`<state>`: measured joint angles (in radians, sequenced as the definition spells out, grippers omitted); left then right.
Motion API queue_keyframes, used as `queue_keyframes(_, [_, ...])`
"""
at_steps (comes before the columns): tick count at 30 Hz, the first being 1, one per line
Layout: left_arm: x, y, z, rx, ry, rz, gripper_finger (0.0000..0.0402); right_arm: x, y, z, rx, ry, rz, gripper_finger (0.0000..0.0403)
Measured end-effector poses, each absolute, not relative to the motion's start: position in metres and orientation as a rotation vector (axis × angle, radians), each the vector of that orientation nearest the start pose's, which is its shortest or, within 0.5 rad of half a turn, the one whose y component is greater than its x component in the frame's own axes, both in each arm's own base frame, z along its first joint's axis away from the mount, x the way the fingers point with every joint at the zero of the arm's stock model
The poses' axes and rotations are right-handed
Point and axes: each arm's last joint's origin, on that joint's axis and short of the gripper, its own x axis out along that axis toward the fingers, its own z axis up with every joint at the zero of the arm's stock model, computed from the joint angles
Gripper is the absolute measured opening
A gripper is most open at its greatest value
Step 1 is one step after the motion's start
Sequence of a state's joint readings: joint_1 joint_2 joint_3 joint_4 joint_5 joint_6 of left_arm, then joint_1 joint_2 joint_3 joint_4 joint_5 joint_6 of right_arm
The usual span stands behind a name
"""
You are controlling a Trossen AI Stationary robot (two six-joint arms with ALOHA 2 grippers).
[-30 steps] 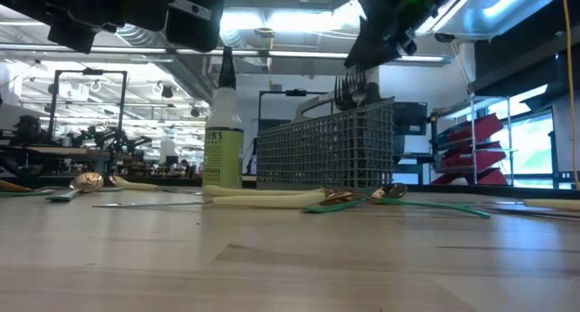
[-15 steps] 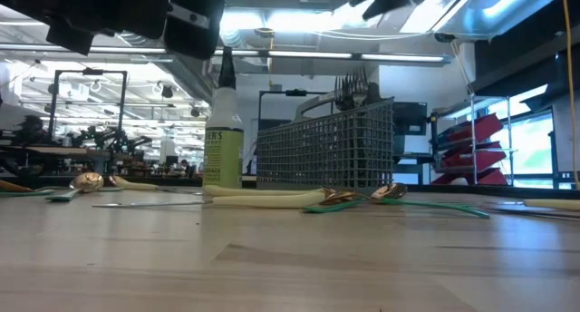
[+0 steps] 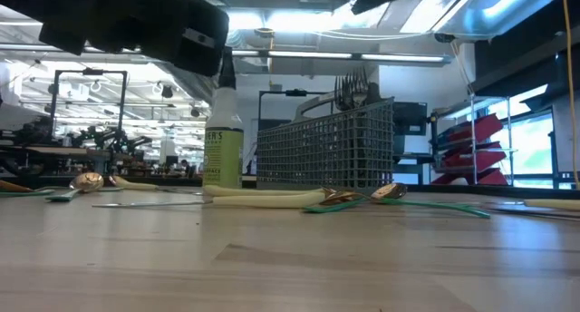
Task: Sort silverware
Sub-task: Move the spray bottle to the upper left of the table
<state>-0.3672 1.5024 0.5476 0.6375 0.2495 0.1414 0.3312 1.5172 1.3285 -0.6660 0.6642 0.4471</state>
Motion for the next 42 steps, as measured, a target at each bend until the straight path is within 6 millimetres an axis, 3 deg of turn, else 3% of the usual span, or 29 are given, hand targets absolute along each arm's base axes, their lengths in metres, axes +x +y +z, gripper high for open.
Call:
queue_keyframes(8, [0.265,-0.089,0.159,0.376,0.381,-0.475,0.009,0.331,0.108,0.261,-0.025,0.705,-0.584,0.024])
queue_keyframes(15, [0.268,-0.075,0.157,0.324,0.429,-0.42,0.009,0.346,0.11,0.224,-0.158,0.734,-0.704,0.024])
queue_keyframes(24, [0.266,-0.08,0.156,0.297,0.443,-0.431,0.009,0.367,0.099,0.169,-0.274,0.728,-0.884,0.0225])
queue_keyframes(34, [0.264,-0.083,0.155,0.298,0.455,-0.444,0.009,0.368,0.084,0.159,-0.19,0.728,-0.964,0.0127])
queue_keyframes(42, [0.264,-0.083,0.154,0.284,0.469,-0.441,0.009,0.338,0.076,0.157,-0.171,0.848,-1.115,0.0072])
